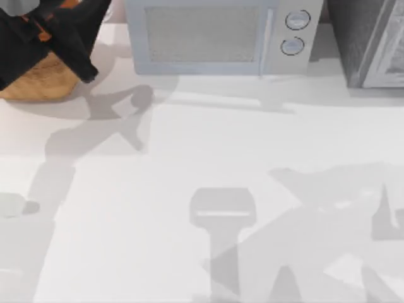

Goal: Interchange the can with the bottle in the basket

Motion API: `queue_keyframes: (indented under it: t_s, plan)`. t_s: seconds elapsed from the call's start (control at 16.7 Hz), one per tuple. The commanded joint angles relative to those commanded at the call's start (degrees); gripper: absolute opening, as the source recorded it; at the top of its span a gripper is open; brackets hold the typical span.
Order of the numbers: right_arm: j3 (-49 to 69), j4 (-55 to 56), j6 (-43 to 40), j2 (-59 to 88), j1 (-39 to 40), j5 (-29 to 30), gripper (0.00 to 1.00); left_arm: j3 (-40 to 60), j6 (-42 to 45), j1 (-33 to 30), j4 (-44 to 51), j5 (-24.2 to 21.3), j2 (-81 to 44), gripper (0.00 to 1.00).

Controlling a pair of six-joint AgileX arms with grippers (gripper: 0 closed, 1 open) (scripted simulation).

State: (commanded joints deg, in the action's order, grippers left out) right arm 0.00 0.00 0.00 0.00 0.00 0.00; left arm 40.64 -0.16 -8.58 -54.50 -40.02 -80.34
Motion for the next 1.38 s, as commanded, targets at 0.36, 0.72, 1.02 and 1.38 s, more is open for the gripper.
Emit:
queue_keyframes:
  t_s: [0.36, 0.72, 1.02, 1.38]
  plan:
    - [0.00, 0.00, 0.00, 0.00, 0.00, 0.00, 1.00, 8.39, 0.85, -3.33, -10.53, -10.50, -17.40, 0.00]
    - [0.00, 0.00, 0.00, 0.00, 0.00, 0.00, 1.00, 14.59, 1.16, -5.59, -18.22, -19.09, -34.80, 0.00]
    - [0.00, 0.00, 0.00, 0.00, 0.00, 0.00, 1.00, 19.20, 1.16, -7.75, -23.74, -26.83, -51.27, 0.00]
    - [0.00, 0.00, 0.00, 0.00, 0.00, 0.00, 1.00, 21.61, 1.86, -10.04, -25.31, -33.67, -63.21, 0.00]
